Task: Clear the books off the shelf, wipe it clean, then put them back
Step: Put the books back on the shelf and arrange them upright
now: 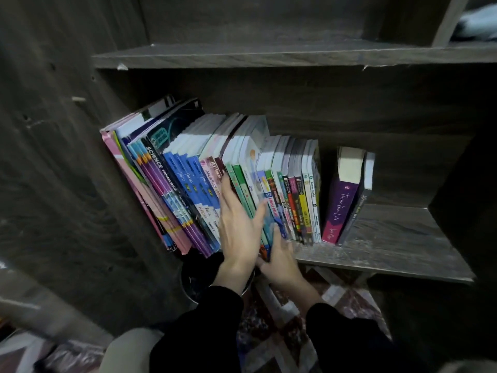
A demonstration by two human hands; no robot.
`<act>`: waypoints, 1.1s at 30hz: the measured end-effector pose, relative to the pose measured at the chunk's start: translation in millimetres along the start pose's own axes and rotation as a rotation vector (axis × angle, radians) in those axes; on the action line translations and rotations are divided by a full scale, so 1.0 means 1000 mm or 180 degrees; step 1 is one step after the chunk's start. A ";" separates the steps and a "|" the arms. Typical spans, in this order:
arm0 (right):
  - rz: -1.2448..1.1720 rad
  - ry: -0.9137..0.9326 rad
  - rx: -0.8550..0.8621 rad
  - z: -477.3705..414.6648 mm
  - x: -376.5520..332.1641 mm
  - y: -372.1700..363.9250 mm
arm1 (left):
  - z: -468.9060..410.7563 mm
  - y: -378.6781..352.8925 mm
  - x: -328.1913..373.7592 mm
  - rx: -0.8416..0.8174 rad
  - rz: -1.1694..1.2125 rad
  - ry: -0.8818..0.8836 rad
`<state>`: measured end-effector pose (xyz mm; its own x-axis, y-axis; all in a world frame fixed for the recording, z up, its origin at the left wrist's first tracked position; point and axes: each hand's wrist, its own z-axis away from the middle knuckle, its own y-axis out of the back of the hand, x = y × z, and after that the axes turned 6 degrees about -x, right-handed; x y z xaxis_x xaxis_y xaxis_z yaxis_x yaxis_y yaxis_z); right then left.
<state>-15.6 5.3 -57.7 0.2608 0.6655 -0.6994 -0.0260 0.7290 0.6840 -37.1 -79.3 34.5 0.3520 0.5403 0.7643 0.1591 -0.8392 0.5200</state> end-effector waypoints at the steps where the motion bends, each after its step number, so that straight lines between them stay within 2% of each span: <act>1: 0.0106 -0.0002 0.0029 -0.003 -0.002 -0.002 | -0.003 -0.003 -0.001 0.0067 0.0038 -0.0042; 3: 0.0266 0.0048 0.0124 -0.007 -0.001 -0.003 | -0.008 -0.007 -0.006 0.0137 0.0169 -0.0219; 7: 0.0336 0.0139 -0.0058 -0.013 0.000 0.001 | -0.014 -0.012 -0.019 0.0158 0.0262 -0.0390; 14: 0.0267 0.0347 -0.0315 -0.018 -0.011 -0.007 | -0.021 -0.005 -0.031 0.0289 -0.0082 -0.0681; 18: 0.0286 0.0330 -0.0281 -0.018 -0.015 -0.007 | -0.016 0.006 -0.028 0.0264 -0.0339 -0.0613; 23: -0.0263 0.0290 -0.0047 -0.014 -0.015 -0.009 | -0.010 0.016 -0.040 0.1208 -0.0476 -0.0486; 25: -0.0591 0.0168 0.0125 -0.013 -0.019 -0.011 | -0.008 0.026 -0.062 0.1434 -0.0428 -0.0174; 28: -0.0720 -0.0062 0.0010 -0.015 -0.029 -0.016 | -0.011 0.036 -0.103 0.1113 -0.0377 0.0482; 30: -0.0726 -0.0133 0.0000 -0.018 -0.030 -0.019 | -0.014 0.035 -0.124 0.0746 -0.0491 0.0341; 33: -0.0676 -0.0102 0.0100 -0.023 -0.026 -0.024 | -0.024 0.037 -0.145 0.0699 -0.0871 -0.0024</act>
<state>-43.6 -25.4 -60.6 0.2878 0.4917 -0.8218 0.0626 0.8466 0.5285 -104.1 -187.5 -48.2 0.2755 0.7474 0.6046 0.4430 -0.6569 0.6101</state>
